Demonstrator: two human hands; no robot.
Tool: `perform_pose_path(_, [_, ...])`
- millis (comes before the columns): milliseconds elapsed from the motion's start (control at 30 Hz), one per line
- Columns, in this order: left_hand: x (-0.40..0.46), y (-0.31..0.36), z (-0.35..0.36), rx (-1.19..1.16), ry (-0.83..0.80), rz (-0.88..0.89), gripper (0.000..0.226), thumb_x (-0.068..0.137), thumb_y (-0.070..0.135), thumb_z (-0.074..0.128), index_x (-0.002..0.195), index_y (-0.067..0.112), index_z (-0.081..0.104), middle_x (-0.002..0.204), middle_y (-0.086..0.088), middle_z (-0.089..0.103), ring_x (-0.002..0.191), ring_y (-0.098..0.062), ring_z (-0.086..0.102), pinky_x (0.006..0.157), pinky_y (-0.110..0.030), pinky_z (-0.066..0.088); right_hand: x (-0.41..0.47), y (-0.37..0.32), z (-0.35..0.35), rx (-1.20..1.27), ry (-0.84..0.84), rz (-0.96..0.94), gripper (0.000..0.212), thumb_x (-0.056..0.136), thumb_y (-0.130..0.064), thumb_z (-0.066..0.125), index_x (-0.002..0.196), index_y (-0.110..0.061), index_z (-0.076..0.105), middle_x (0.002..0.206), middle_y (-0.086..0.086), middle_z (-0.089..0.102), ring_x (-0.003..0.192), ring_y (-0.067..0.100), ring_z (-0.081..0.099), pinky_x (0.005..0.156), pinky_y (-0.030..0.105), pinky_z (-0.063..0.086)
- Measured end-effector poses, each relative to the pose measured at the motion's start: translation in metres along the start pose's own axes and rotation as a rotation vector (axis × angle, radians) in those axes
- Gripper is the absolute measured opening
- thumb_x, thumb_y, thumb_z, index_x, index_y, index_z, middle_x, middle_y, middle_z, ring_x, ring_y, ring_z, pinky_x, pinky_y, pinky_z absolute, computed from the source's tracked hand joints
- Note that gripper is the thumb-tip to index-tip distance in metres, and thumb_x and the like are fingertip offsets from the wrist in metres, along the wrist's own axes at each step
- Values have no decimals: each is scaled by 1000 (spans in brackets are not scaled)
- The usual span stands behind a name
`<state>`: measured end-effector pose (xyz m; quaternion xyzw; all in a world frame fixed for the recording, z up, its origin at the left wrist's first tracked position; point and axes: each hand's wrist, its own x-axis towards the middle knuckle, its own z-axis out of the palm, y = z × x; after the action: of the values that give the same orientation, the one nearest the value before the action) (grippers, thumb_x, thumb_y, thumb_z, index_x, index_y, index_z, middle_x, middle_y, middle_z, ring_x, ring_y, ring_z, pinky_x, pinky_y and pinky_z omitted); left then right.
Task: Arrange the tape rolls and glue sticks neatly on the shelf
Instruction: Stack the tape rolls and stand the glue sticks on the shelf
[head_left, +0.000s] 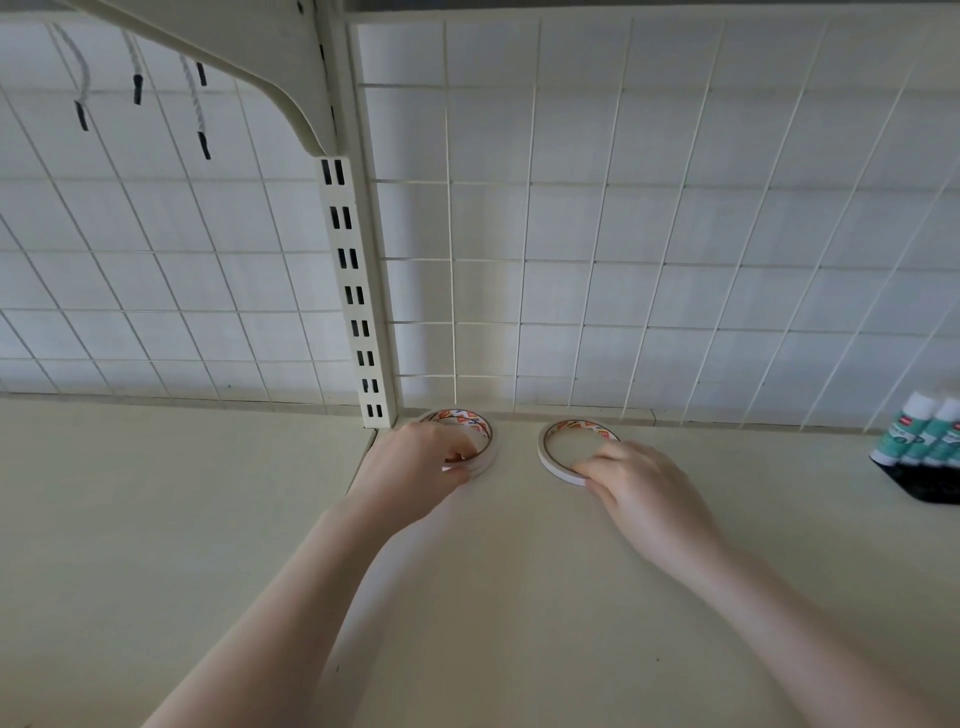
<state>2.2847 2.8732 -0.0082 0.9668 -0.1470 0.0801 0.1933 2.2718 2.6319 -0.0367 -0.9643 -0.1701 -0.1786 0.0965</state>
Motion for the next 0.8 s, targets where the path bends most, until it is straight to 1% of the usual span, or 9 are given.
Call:
perform_pose_path(133, [0, 1, 2, 16, 31, 25, 11, 86, 27, 57, 82, 20, 64, 78, 2, 63, 78, -18, 57, 68, -37, 50, 1, 0, 3, 6, 21, -14, 17, 70, 2, 70, 72, -15, 67, 69, 2, 57, 61, 29, 55, 48, 32, 44])
perform_pose_path(267, [0, 4, 3, 25, 58, 36, 8, 86, 23, 56, 81, 19, 61, 78, 4, 62, 76, -18, 56, 66, -38, 50, 0, 1, 6, 4, 16, -14, 18, 66, 2, 73, 71, -15, 67, 68, 2, 55, 60, 28, 54, 47, 32, 44])
perform_pose_path(433, [-4, 10, 3, 50, 85, 48, 13, 89, 25, 53, 79, 18, 58, 76, 5, 58, 75, -18, 53, 66, -34, 46, -1, -2, 5, -32, 19, -13, 27, 54, 3, 80, 67, -16, 66, 64, 0, 55, 56, 24, 54, 44, 26, 40])
perform_pose_path(500, [-5, 13, 2, 52, 73, 49, 10, 89, 24, 53, 87, 18, 61, 83, 6, 59, 80, -17, 52, 67, -32, 44, -2, -2, 4, 1, 31, -24, 21, 62, 2, 76, 70, -15, 67, 68, 1, 56, 61, 26, 56, 46, 28, 44])
perform_pose_path(533, [-6, 14, 2, 55, 71, 56, 11, 88, 22, 55, 95, 18, 63, 92, 6, 62, 85, -18, 53, 70, -30, 43, -3, -2, 2, 21, 36, -26, 16, 68, 0, 73, 73, -13, 67, 72, 2, 58, 66, 28, 58, 48, 31, 46])
perform_pose_path(633, [-11, 17, -6, 76, 100, 60, 32, 86, 19, 61, 118, 20, 62, 114, 2, 62, 105, -23, 54, 81, -29, 42, -7, 2, -15, 18, 69, -22, 8, 79, -2, 63, 81, -9, 65, 81, 5, 61, 77, 31, 58, 54, 38, 49])
perform_pose_path(667, [-12, 17, -10, 102, 100, 48, 36, 87, 22, 61, 123, 21, 59, 117, 1, 61, 108, -23, 53, 83, -29, 42, -7, 4, -23, 2, 82, -7, 8, 82, -4, 60, 86, -9, 66, 83, 5, 61, 79, 31, 58, 57, 38, 49])
perform_pose_path(733, [-17, 21, -19, 155, 82, 8, 40, 89, 25, 57, 129, 24, 53, 117, 0, 59, 109, -21, 51, 87, -32, 42, -8, 13, -40, -22, 87, 45, 18, 91, -11, 51, 100, -12, 66, 93, 6, 61, 90, 31, 56, 68, 38, 48])
perform_pose_path(800, [-25, 28, -24, 177, 82, -31, 43, 89, 26, 56, 131, 24, 51, 120, 0, 58, 112, -22, 50, 91, -33, 41, -14, 24, -58, -44, 76, 96, 25, 95, -17, 43, 108, -15, 64, 103, 6, 60, 100, 28, 54, 77, 37, 46])
